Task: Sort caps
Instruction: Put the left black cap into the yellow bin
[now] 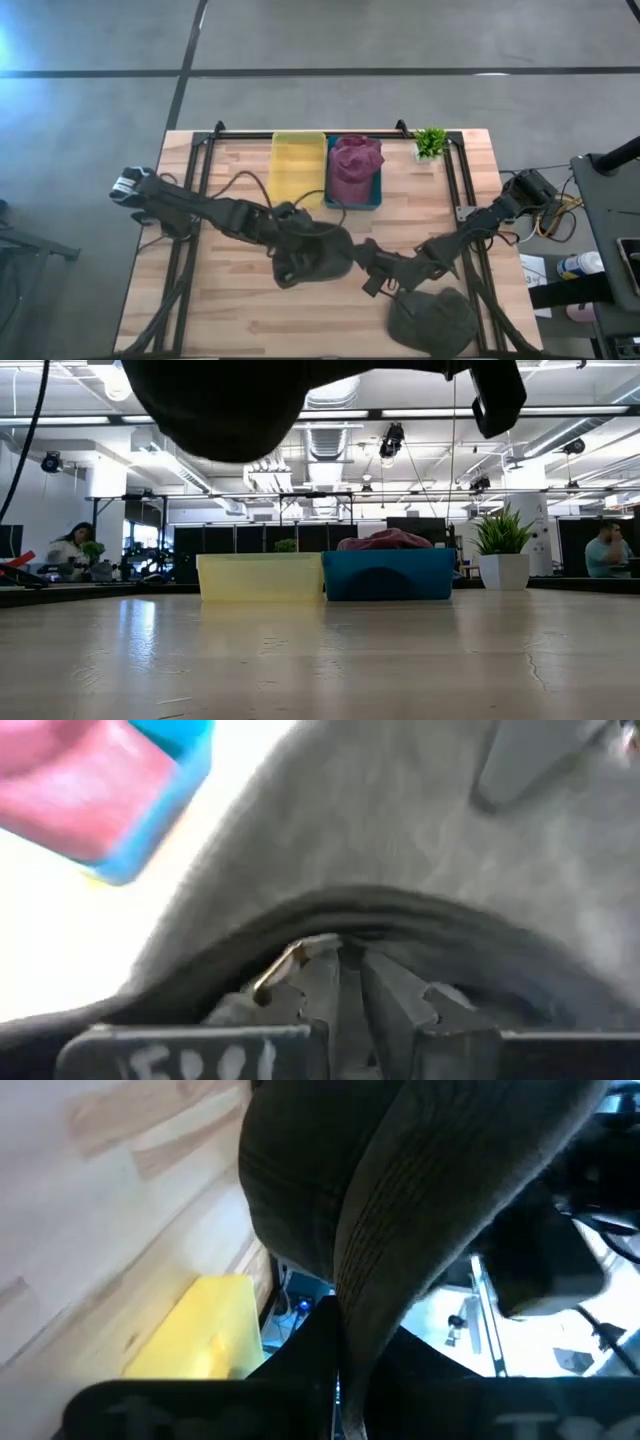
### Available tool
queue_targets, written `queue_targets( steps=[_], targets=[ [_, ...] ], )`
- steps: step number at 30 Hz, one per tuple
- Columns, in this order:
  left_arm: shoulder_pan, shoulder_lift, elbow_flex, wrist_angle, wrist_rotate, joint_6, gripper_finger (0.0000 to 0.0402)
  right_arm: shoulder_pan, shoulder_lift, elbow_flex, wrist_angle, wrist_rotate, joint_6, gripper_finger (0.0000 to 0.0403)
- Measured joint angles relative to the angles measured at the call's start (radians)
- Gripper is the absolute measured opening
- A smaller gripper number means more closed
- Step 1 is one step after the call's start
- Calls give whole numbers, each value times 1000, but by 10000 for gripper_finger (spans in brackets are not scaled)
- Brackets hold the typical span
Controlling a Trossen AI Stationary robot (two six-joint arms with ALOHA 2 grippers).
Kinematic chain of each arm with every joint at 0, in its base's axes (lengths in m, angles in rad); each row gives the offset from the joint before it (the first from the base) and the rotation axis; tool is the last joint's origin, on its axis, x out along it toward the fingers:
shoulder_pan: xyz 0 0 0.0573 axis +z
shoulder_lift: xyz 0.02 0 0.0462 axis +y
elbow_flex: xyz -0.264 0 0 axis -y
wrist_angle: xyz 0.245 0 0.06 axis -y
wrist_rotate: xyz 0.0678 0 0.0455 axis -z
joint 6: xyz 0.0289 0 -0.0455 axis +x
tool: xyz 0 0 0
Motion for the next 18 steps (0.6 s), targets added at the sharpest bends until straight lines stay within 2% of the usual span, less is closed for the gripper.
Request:
queue_targets(
  steps=[6,11,15,18],
  targets=[
    [1,-125,1,-106,-105,1,44,-14,1,0,29,-22,-48,18],
    [1,-191,1,-138,-113,-7,44,-32,1,-1,29,-25,-51,18],
    [5,-172,1,-100,-112,-3,44,-39,1,-1,34,-79,-52,18],
    [5,-118,-5,-106,-55,11,44,-50,1,-1,33,-93,-52,18]
  ],
)
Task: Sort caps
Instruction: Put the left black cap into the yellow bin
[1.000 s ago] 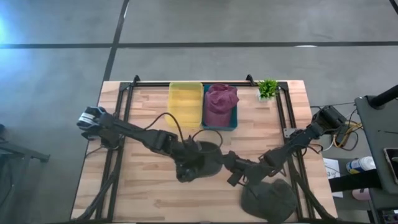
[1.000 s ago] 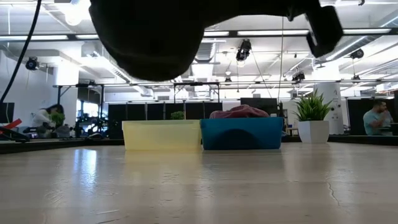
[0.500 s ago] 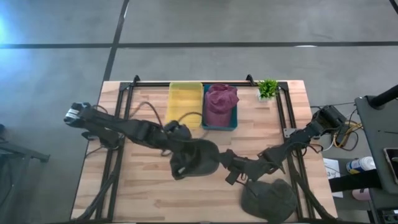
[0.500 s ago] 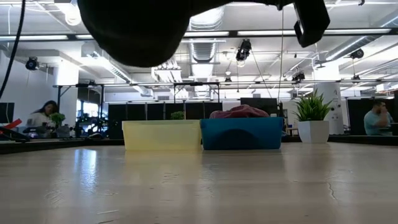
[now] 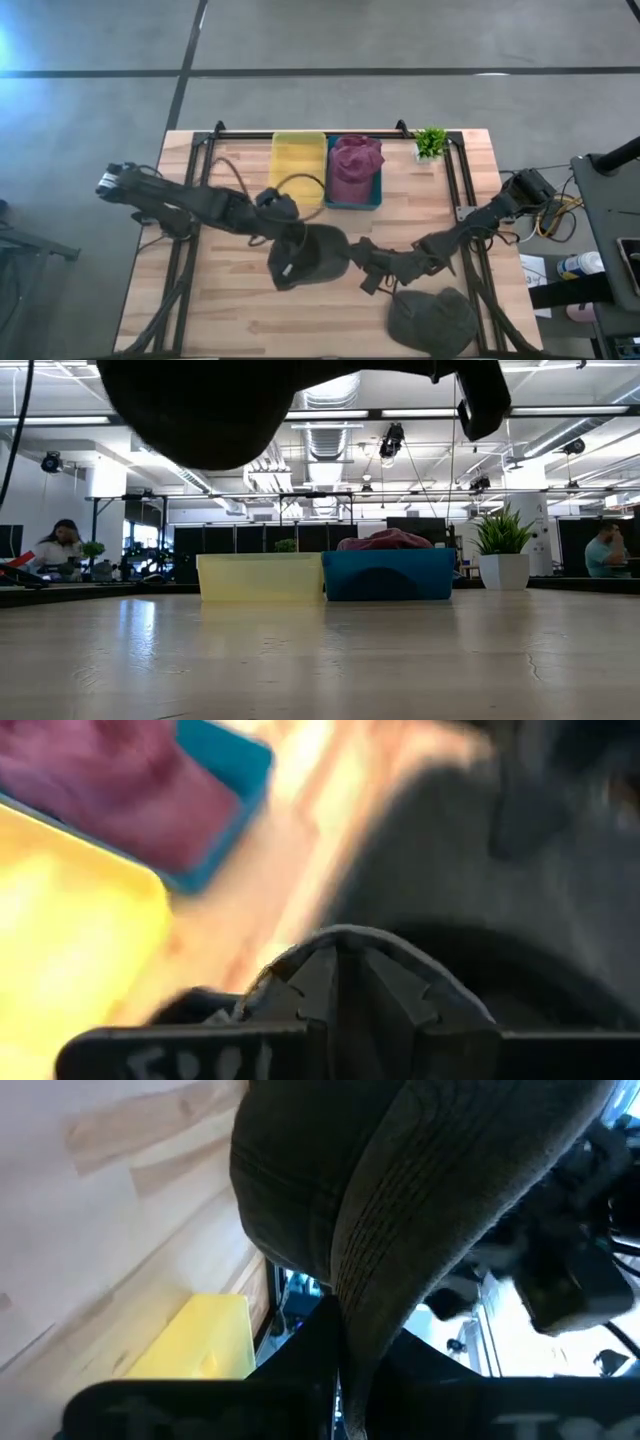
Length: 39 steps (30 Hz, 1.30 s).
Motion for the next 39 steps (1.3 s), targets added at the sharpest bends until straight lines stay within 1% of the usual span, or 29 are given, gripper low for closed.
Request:
queue_targets(
  steps=[2,3,6,9,14,17,20,23,28,32,35,37,39],
  targets=[
    [0,37,-10,-28,72,5,44,-6,0,-1,-7,3,1,18],
    [0,58,-11,-56,95,-20,44,-7,0,-1,-7,8,1,18],
    [0,108,-5,-97,120,-120,57,-9,0,-1,-7,13,4,18],
    [0,127,22,-81,134,-137,91,-8,0,-1,-9,12,8,18],
    [0,127,82,-92,141,-128,162,-12,0,-1,-11,11,17,18],
    [-1,103,143,-124,134,-95,186,-14,0,-1,-11,10,41,18],
    [-1,77,176,-169,138,-81,192,-14,0,-1,-11,9,50,18],
    [-1,67,165,-218,132,-87,193,-14,0,-1,-13,7,50,18],
    [-1,85,91,-154,135,-99,193,-21,1,-1,-12,-25,38,18],
    [-1,105,70,-179,135,-143,193,-21,1,-1,-14,-21,38,18],
    [-2,105,87,-194,154,-170,193,-21,1,-1,-14,-19,57,18],
    [-2,105,125,-186,174,-171,193,-21,1,-1,-14,-19,69,18],
    [-8,93,164,-179,170,-146,193,-21,1,-1,-14,-19,69,18]
  ],
)
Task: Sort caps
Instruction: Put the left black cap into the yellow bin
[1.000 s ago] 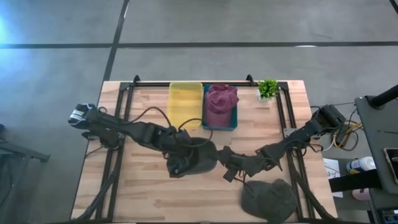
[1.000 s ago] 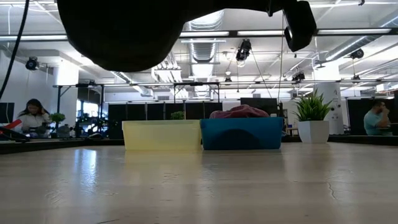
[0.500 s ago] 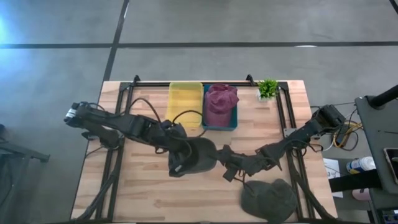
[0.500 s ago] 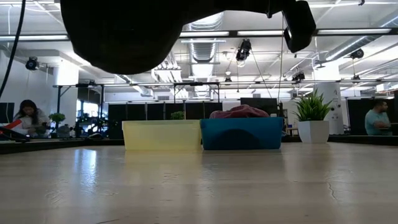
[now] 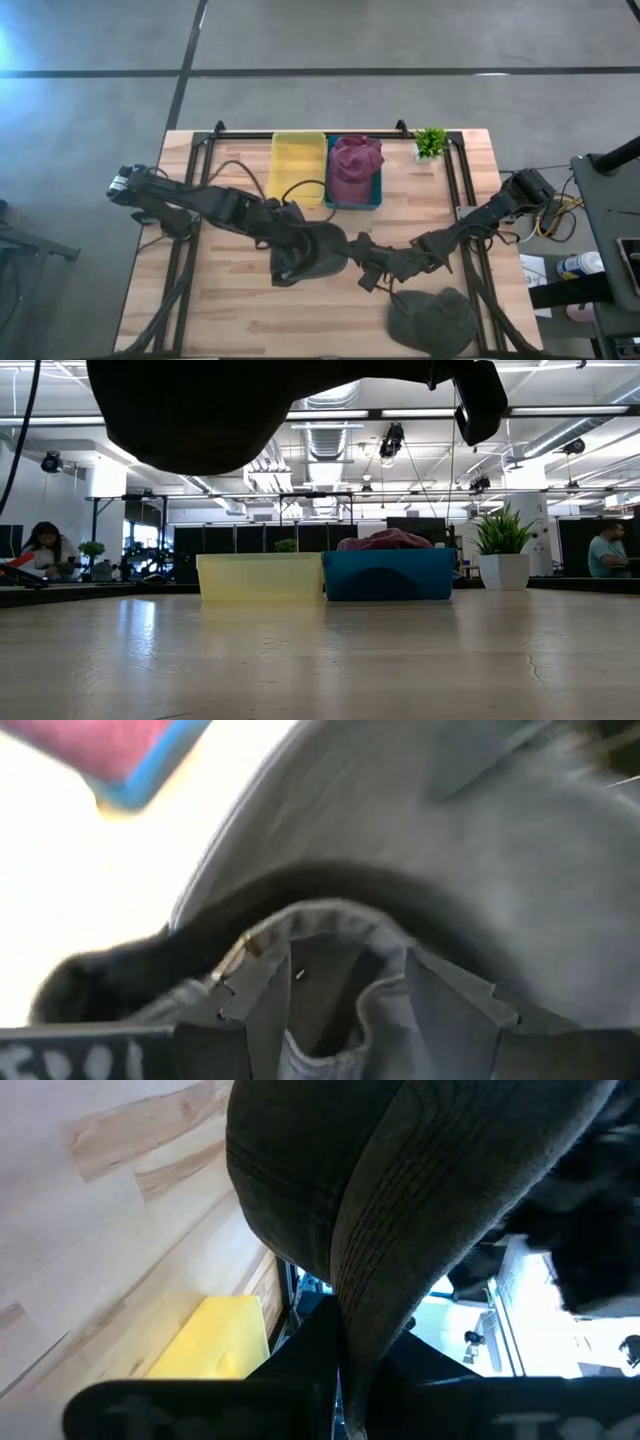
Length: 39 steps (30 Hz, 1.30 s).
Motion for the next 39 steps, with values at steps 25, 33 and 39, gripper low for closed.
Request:
queue_targets(
  steps=[25,33,39],
  targets=[
    [28,-36,-197,-88,-36,167,193,-7,0,0,5,-6,-28,18],
    [53,-37,-207,-88,-87,154,193,-8,0,3,6,-14,-18,18],
    [51,-40,-115,-158,-95,154,193,-11,0,3,6,-15,-13,18]
  ],
)
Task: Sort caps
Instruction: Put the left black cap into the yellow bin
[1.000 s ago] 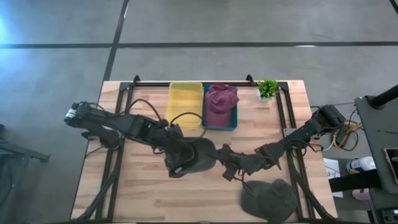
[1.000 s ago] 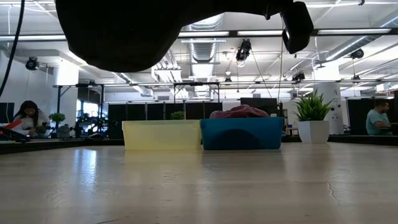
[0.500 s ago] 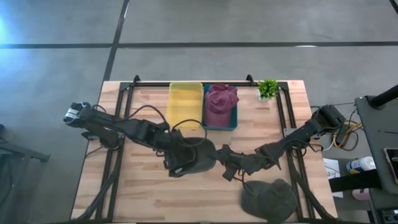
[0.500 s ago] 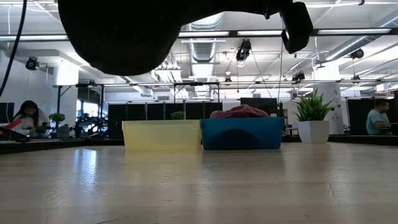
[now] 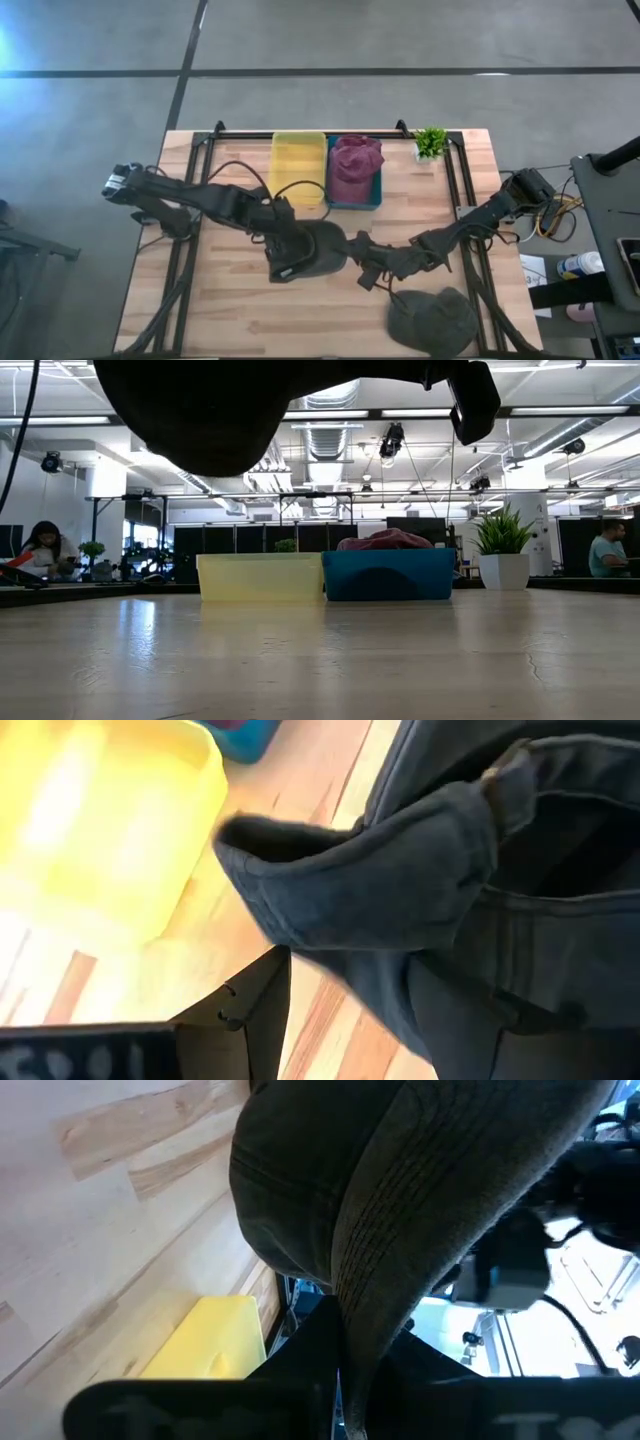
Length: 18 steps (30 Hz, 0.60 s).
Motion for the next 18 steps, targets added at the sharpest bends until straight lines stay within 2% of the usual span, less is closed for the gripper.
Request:
queue_targets(
  steps=[7,9,14,18],
  targets=[
    [-6,-1,99,-149,5,0,193,-2,0,0,0,-3,0,18],
    [-11,-1,99,-131,8,1,193,-4,0,0,-1,-4,3,18],
    [-12,7,34,54,9,35,193,-19,0,0,1,-43,5,18],
    [-8,16,23,51,-23,58,193,-29,0,3,1,-40,8,18]
  ],
)
